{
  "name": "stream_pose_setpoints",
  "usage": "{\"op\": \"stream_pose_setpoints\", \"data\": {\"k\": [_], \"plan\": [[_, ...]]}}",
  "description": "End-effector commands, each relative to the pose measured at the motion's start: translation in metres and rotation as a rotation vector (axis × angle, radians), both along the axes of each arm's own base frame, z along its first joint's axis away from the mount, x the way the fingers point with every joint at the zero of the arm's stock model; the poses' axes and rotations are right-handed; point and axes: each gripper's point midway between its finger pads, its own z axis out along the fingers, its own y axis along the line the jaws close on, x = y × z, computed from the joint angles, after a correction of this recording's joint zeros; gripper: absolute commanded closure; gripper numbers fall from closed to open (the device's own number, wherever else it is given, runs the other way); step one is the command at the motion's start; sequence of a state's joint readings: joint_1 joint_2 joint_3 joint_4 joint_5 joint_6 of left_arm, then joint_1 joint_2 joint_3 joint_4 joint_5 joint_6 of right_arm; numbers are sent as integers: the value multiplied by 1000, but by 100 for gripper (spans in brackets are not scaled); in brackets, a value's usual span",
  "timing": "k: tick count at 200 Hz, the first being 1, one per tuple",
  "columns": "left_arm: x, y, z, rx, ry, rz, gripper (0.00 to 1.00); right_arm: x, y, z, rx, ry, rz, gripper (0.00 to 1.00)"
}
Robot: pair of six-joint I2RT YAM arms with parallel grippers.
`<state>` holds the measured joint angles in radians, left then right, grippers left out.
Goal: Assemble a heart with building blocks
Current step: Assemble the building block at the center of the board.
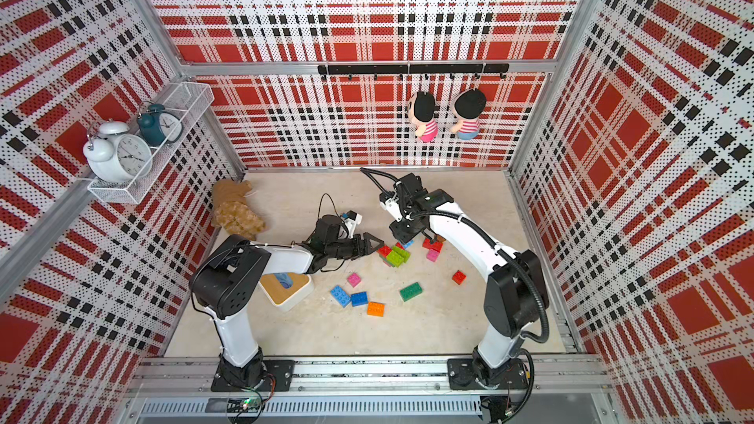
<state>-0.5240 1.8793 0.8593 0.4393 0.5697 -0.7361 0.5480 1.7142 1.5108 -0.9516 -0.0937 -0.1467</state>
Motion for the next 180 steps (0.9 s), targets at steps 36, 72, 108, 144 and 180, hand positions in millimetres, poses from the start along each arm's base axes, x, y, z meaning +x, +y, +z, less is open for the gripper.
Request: {"op": "stream_pose_setpoints", "data": {"k": [36,72,108,144,180], "plan": [[5,-3,-5,-7,5,-6,28,-23,8,-20,-119,133,91,100],[5,-3,-6,-5,7,-8,30,-19,13,-33,-153,161,70,100],[3,-3,-8,-2,9,-13,32,-20,18,-41,-152,197,51,100],[3,-3,-9,-2,9,-15,33,-22,20,-50,-150,232,42,100],[3,-3,-10,-1,12,-16,33,-23,20,-57,-160,249,44,100]]}}
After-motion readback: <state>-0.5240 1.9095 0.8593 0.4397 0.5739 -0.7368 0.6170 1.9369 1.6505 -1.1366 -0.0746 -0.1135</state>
